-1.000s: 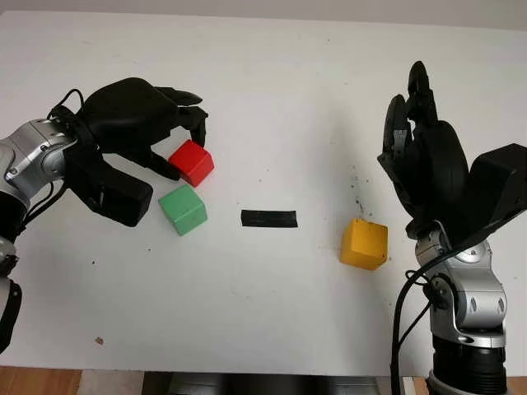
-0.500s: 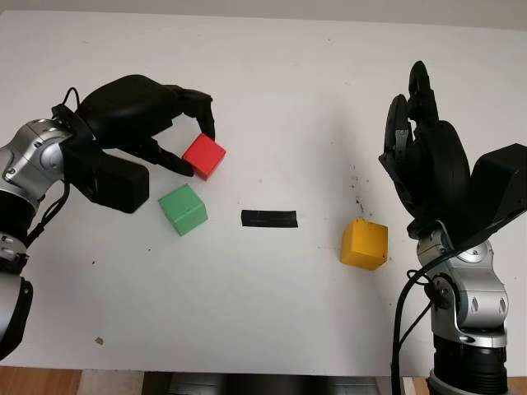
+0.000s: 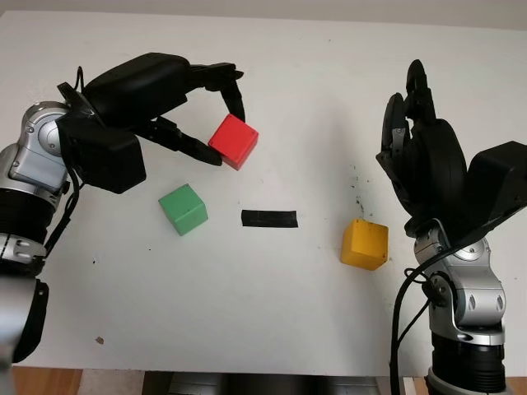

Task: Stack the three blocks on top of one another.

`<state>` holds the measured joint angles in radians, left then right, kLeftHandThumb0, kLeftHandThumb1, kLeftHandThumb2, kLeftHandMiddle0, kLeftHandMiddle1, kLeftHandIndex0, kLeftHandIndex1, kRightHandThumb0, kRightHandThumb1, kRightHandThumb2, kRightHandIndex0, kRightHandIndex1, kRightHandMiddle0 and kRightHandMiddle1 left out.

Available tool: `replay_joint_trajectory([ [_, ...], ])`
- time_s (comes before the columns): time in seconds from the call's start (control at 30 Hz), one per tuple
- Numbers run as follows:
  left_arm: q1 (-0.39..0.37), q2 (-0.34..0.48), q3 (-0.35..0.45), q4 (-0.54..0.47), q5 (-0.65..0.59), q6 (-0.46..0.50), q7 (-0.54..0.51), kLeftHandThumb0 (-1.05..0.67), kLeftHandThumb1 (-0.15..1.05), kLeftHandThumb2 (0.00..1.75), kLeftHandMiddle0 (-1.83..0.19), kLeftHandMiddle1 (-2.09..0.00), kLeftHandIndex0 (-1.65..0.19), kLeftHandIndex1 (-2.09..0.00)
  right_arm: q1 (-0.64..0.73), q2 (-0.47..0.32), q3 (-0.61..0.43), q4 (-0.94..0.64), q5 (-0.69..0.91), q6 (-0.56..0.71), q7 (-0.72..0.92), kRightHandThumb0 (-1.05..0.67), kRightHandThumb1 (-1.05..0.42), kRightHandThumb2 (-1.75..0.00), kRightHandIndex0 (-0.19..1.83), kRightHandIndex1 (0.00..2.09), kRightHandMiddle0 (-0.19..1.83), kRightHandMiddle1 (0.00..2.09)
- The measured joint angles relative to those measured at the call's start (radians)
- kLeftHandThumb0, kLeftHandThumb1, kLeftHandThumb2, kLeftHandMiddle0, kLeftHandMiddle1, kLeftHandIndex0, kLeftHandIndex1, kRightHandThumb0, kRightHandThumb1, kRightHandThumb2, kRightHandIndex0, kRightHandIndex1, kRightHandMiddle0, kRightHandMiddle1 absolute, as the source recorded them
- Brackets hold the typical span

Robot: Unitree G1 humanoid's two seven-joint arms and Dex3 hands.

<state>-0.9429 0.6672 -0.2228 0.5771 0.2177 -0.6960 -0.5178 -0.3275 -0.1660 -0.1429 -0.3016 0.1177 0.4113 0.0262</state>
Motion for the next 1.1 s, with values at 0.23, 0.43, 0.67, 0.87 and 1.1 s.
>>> replay_joint_trajectory([
  [0.23, 0.077, -0.064, 0.0, -0.124, -0.037, 0.1, -0.073, -0.47, 1.04, 0.06, -0.26, -0.04, -0.26, -1.68, 0.001, 0.006, 0.002, 0.0, 0.0, 0.0, -0.009, -0.7, -1.05, -0.68, -0.19, 0.0, -0.19, 0.0],
  [0.43, 0.185, -0.12, -0.008, -0.239, 0.027, 0.143, -0.037, -0.48, 1.04, 0.06, -0.25, -0.04, -0.3, -1.86, 0.001, 0.007, 0.002, 0.0, 0.0, 0.0, -0.009, -0.7, -1.05, -0.69, -0.19, 0.0, -0.19, 0.0],
  [0.67, 0.235, -0.124, -0.022, -0.285, 0.126, 0.16, -0.014, -0.48, 1.04, 0.05, -0.23, -0.03, -0.32, -1.91, 0.002, 0.012, 0.001, 0.0, 0.0, -0.005, -0.013, -0.71, -1.05, -0.68, -0.19, 0.0, -0.19, 0.0],
  [0.87, 0.235, -0.136, -0.034, -0.281, 0.145, 0.164, -0.007, -0.47, 1.03, 0.05, -0.24, -0.03, -0.32, -1.92, 0.002, 0.015, 0.0, -0.001, 0.0, -0.004, -0.024, -0.7, -1.05, -0.67, -0.19, 0.0, -0.19, 0.0],
  [1.1, 0.232, -0.156, -0.041, -0.23, 0.18, 0.151, 0.038, -0.45, 1.02, 0.05, -0.25, -0.04, -0.27, -1.9, 0.01, 0.015, -0.001, -0.003, 0.001, -0.002, -0.026, -0.71, -1.05, -0.67, -0.19, 0.0, -0.19, 0.0],
])
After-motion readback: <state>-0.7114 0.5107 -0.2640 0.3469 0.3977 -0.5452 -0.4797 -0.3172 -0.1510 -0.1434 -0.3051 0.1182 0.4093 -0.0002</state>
